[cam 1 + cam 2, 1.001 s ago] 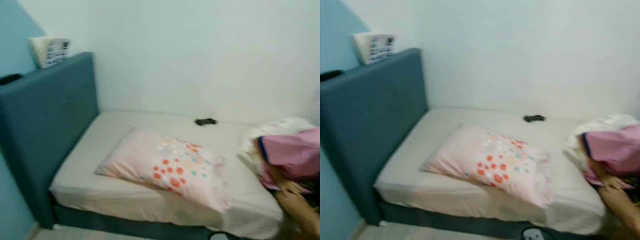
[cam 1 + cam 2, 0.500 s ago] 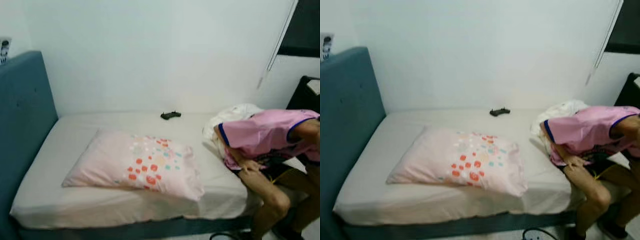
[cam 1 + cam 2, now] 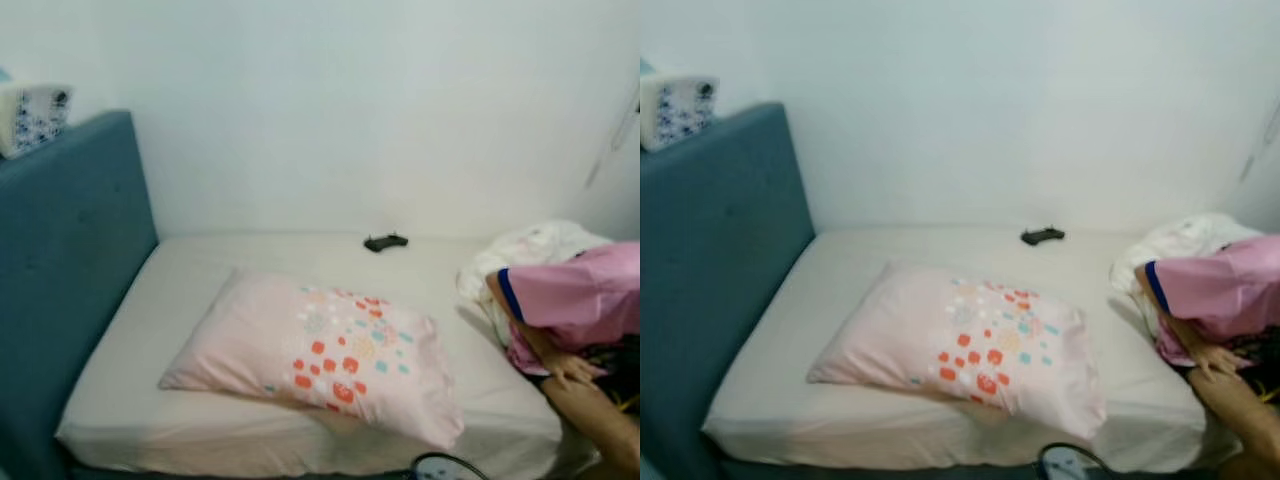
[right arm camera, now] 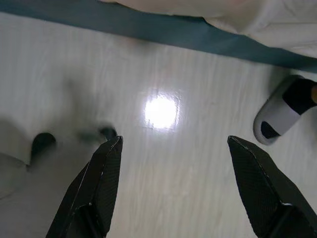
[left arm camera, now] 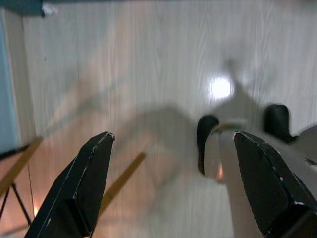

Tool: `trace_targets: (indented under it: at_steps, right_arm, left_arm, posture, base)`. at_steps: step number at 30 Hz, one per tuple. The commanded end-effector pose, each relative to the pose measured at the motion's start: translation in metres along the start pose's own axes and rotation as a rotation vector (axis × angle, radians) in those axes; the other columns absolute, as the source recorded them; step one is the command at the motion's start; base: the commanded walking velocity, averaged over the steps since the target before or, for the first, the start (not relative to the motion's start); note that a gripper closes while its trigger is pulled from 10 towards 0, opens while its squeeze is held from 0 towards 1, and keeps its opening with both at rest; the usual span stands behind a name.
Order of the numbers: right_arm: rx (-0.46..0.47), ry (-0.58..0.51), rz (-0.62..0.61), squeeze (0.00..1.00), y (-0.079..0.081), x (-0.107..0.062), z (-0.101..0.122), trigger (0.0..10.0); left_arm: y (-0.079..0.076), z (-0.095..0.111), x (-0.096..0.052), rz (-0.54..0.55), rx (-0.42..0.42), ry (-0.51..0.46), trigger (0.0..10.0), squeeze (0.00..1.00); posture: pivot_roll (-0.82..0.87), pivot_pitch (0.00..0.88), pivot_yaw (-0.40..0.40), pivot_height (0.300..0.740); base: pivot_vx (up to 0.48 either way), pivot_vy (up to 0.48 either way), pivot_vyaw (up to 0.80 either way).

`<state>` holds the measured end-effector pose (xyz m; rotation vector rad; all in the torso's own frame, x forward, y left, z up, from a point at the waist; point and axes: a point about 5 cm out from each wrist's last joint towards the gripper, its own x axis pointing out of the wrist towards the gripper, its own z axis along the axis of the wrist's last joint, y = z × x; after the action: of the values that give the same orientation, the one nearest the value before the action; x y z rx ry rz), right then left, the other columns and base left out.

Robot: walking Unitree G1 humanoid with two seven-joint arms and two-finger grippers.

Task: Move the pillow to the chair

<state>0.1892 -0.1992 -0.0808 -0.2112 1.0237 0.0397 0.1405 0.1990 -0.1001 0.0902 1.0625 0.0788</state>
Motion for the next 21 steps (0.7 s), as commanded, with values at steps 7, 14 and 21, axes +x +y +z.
trace_targets:
  at_steps: [7, 14, 21]
  right_arm:
    - [0.015, 0.004, -0.034, 0.0, -0.011, -0.001, -0.001, 10.0]
    - [0.049, -0.003, -0.057, 0.0, -0.014, -0.001, -0.001, 10.0]
    - [0.164, -0.031, -0.091, 0.0, -0.021, -0.002, 0.003, 10.0]
  left_arm:
    - [-0.007, 0.006, 0.001, -0.021, 0.011, -0.021, 10.0, 0.0]
    - [-0.007, 0.006, 0.001, -0.023, -0.02, -0.028, 10.0, 0.0]
    - [-0.007, 0.002, 0.0, -0.028, -0.01, -0.011, 10.0, 0.0]
  posture:
    - [-0.08, 0.0, -0.032, 0.74]
    - [-0.08, 0.0, -0.031, 0.74]
    - [-0.08, 0.0, -0.03, 0.74]
  base:
    - [0.428, 0.0, 0.0]
    - [0.234, 0.0, 0.0]
    - [0.0, -0.411, 0.0]
